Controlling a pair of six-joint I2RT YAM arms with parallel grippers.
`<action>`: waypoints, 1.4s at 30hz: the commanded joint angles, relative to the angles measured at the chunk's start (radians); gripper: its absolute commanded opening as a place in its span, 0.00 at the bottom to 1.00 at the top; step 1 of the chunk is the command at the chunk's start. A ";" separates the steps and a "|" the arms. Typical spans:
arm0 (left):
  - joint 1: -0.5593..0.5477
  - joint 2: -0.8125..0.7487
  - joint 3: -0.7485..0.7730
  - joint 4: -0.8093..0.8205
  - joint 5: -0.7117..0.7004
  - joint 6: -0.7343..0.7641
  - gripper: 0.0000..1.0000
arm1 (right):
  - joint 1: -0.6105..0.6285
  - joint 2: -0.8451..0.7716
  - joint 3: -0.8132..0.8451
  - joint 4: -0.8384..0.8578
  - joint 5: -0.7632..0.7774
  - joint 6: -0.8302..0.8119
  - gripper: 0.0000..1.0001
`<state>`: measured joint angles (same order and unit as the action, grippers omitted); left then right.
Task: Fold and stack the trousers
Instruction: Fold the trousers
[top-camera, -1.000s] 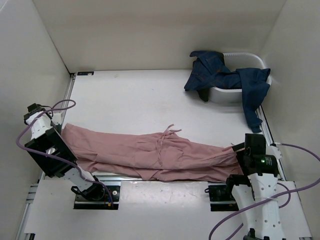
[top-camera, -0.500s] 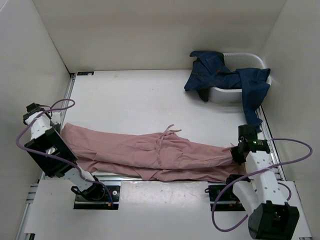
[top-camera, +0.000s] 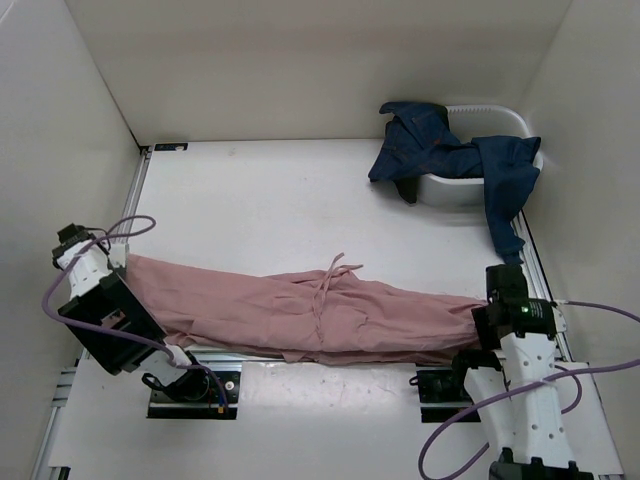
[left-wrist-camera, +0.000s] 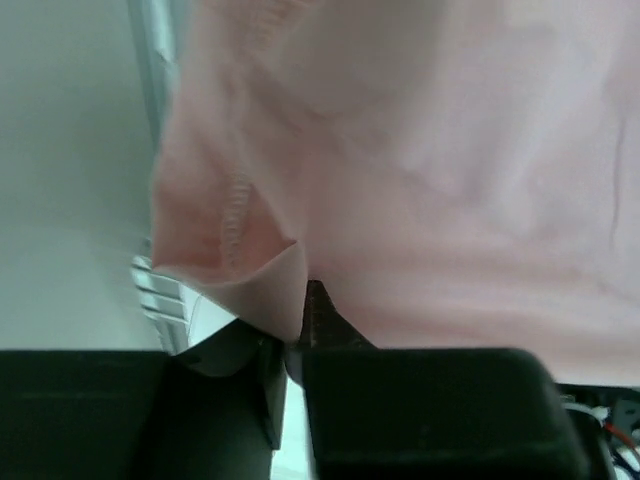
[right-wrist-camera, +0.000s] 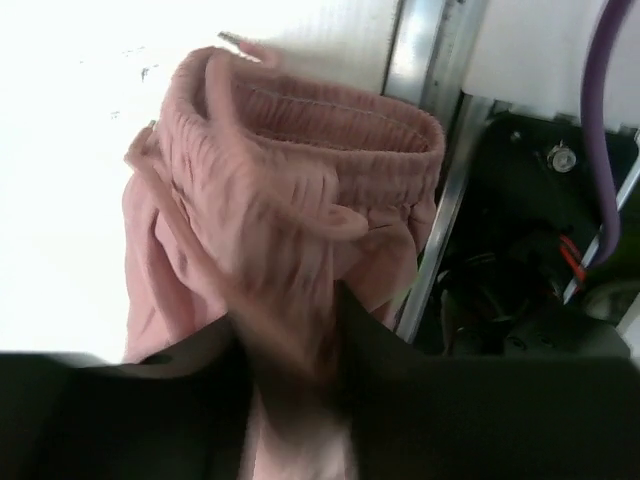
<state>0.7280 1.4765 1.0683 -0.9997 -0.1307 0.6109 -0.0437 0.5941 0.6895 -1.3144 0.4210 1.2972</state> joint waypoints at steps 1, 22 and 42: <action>0.017 -0.050 -0.079 0.056 -0.087 0.029 0.28 | -0.001 0.047 0.016 -0.097 0.065 0.028 0.53; -0.059 -0.151 0.097 0.024 -0.038 0.127 0.46 | 0.054 0.335 0.174 0.294 -0.131 -0.550 0.54; -0.277 0.114 -0.269 0.248 -0.132 -0.103 0.49 | 0.302 0.952 0.071 0.602 -0.226 -0.454 0.57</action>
<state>0.4541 1.5784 0.7963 -0.8402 -0.3069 0.5537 0.2859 1.4689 0.7448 -0.8654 0.1055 0.8413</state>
